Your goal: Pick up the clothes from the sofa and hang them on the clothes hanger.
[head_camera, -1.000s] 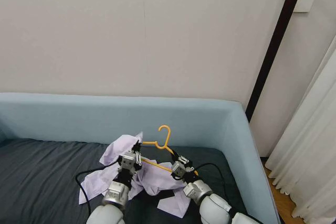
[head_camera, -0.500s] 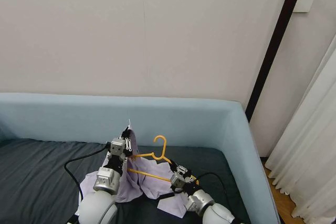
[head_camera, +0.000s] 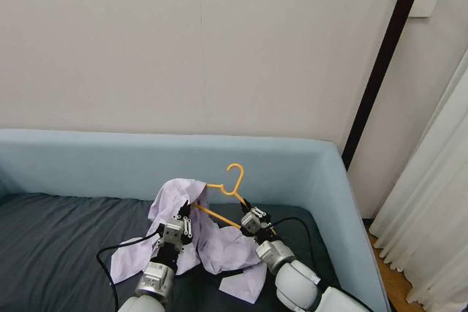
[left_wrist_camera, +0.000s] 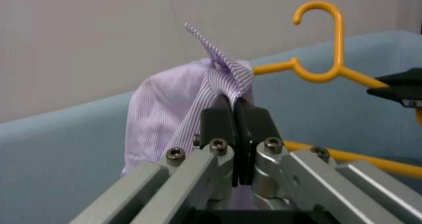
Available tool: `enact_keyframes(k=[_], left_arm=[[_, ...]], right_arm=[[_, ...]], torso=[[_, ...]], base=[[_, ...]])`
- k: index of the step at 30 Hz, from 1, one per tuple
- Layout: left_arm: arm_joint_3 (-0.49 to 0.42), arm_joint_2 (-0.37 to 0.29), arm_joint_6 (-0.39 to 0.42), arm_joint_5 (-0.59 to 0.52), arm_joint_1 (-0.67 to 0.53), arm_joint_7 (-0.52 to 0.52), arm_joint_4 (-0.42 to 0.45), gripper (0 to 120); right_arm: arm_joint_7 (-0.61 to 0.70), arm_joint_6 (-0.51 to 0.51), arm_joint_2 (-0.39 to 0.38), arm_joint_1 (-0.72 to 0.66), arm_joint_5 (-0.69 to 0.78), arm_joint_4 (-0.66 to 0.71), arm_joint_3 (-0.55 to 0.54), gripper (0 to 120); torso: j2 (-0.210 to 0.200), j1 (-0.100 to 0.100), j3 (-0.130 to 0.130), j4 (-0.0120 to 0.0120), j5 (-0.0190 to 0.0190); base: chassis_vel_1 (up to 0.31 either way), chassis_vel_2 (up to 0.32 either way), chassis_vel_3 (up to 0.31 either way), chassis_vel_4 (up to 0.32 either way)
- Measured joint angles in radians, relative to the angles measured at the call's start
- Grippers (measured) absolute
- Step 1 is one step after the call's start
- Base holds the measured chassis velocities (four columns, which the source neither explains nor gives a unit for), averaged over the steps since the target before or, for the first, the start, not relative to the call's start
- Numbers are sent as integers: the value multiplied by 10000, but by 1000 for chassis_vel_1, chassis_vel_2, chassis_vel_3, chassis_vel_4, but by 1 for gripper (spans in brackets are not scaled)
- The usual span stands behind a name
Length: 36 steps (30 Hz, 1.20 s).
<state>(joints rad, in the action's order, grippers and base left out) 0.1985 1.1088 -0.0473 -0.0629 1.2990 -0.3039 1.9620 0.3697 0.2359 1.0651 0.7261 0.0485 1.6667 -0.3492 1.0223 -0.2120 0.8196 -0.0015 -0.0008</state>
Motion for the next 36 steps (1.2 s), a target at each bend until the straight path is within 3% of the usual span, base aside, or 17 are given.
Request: enact_keyframes(k=[5,11,16,18,21,25,31,36], left_arm=[[92,190,-304,279,92,29,-45,0],[-10,327,-475,78,-1,469,338,0],[-88,453,-1013,98,127,1396,260,0],[-86,486,-1238,108,192,1741,183,0],[-64,544,-1549,277,300,2175,-49,0],[205,564,-1578,833,273,1629,-465,0],[489,436,-1043,961,295,56,-602,0],[553,425,-698,960,312,-438,-404,0]], right_arm=[[275,384,3,-206,939,205,-423,4],[-149,-106,163,-147,-802,-255,-612,4],[-211,-171,368,-267,-1023,-378,-861,4],[-215,-218,408,-309,-817,-381,-938,4],[104,-329,512,-436,599,-225,-1185,4],[302,-339,503,-457,1354,18,-1107,4],[302,-308,111,-234,958,196,-634,4],[324,-4,-195,-56,657,263,-309,4]], torso=[[0,0,0,4,1],[0,0,0,-1,1],[0,0,0,2,0],[0,0,0,1,-1],[0,0,0,2,1],[0,0,0,3,1],[0,0,0,1,0],[0,0,0,1,1]], base=[[0,0,0,0],[0,0,0,0],[0,0,0,0],[0,0,0,0],[0,0,0,0],[0,0,0,0],[0,0,0,0],[0,0,0,0]])
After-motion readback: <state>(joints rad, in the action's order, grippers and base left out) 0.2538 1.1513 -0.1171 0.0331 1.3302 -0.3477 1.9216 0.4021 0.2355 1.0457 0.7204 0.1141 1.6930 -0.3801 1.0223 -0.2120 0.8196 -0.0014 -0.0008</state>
